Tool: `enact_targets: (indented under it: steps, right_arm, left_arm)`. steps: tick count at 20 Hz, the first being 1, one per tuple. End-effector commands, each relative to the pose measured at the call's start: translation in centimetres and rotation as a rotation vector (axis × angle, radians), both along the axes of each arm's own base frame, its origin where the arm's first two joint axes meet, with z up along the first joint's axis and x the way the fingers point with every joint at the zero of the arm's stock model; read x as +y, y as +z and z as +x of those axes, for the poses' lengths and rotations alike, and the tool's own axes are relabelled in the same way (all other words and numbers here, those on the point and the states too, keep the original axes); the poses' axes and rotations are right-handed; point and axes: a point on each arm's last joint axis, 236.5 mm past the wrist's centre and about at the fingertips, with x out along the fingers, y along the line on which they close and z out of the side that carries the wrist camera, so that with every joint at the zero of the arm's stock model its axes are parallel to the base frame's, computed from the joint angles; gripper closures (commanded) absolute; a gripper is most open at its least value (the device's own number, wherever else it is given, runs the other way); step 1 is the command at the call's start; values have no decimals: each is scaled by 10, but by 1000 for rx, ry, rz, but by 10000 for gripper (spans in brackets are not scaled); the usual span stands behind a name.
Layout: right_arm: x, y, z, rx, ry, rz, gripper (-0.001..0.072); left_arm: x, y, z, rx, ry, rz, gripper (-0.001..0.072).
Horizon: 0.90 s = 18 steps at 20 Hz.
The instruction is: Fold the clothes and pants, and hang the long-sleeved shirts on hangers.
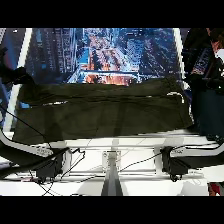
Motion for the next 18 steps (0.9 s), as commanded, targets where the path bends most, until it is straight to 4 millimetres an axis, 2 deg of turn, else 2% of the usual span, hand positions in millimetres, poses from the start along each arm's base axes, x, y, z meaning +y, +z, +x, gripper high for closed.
enact_targets:
  steps: [1, 4, 6, 7, 8, 9, 10, 11, 12, 15, 18]
  right_arm:
    - [22, -23, 23, 30, 38, 89, 138]
    - [48, -48, 32, 68, 110, 108, 158]
    - [66, -57, 34, 65, 191, 91, 188]
    - [74, -59, 35, 62, 221, 84, 249]
    - [79, -60, 36, 51, 255, 66, 280]
    - [83, -59, 37, 34, 289, 49, 378]
    - [85, -57, 39, 15, 321, 30, 514]
    - [84, -53, 43, -2, 332, 15, 637]
    - [82, -47, 48, -19, 339, 4, 685]
    - [68, -9, 73, -112, 335, -72, 686]
    - [41, 46, 101, -240, 281, -206, 686]
  left_arm:
    - [-2, -1, 1, 2, -4, -1, 687]
    - [-2, -1, 1, 2, -4, -1, 687]
    - [-2, -1, 1, 2, -4, -1, 687]
    - [-2, -1, 1, 2, -4, -1, 688]
    - [-2, -1, 1, 2, -4, -1, 687]
    - [-2, -1, 1, 2, -4, -1, 687]
    - [-2, -1, 1, 2, -4, -2, 687]
    - [-2, -1, 1, 2, -4, -2, 687]
    - [-2, -1, 0, 5, -5, -3, 687]
    - [-9, 5, -10, 42, -22, -32, 687]
    - [-1, 29, -14, 35, -20, -28, 687]
